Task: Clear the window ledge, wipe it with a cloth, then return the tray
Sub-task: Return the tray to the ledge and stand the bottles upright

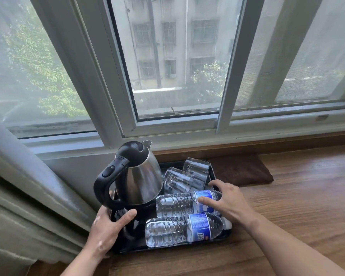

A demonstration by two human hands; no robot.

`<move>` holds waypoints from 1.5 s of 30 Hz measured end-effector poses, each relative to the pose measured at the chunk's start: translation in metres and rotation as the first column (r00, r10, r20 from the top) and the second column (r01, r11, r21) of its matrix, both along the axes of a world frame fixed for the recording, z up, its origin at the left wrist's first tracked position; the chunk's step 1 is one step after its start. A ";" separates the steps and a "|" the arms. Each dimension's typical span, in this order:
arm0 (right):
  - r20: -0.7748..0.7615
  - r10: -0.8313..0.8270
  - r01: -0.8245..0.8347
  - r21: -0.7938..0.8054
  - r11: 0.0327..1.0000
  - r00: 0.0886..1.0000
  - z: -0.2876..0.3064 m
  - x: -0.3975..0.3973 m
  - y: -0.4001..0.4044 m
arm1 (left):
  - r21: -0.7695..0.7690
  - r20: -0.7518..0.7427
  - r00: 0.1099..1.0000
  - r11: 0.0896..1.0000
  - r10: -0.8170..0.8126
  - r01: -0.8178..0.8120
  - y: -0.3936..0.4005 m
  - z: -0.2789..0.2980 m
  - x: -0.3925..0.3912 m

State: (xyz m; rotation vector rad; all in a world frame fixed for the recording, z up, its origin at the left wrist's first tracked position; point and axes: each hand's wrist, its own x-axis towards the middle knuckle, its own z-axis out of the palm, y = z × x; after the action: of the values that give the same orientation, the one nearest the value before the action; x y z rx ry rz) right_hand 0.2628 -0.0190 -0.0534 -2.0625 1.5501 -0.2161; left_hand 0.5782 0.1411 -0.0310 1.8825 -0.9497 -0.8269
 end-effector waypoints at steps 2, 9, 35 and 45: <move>0.052 -0.018 0.018 -0.001 1.000 0.998 0.007 -0.006 -0.002 | 0.055 0.034 0.999 0.998 0.027 -0.029 0.011 0.010 0.001; 0.111 -0.019 0.039 -0.182 0.982 0.994 0.042 -0.035 -0.040 | 0.070 0.431 0.902 0.997 0.003 -0.037 0.033 0.051 -0.048; -0.355 0.377 -0.425 -0.067 0.903 0.856 0.033 0.070 -0.111 | 0.833 0.550 -0.136 0.530 -0.824 0.157 -0.200 0.047 -0.117; -0.184 0.310 -0.333 -0.110 0.937 0.933 0.037 0.050 -0.110 | 0.815 0.577 -0.211 0.539 -0.789 0.212 -0.196 0.071 -0.113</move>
State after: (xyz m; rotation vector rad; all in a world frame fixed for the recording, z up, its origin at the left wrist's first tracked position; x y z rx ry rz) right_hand 0.3126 -0.1290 -0.0168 -2.4631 1.2889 -0.0321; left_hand 0.4649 -0.0553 0.0404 2.3308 -2.9503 0.1226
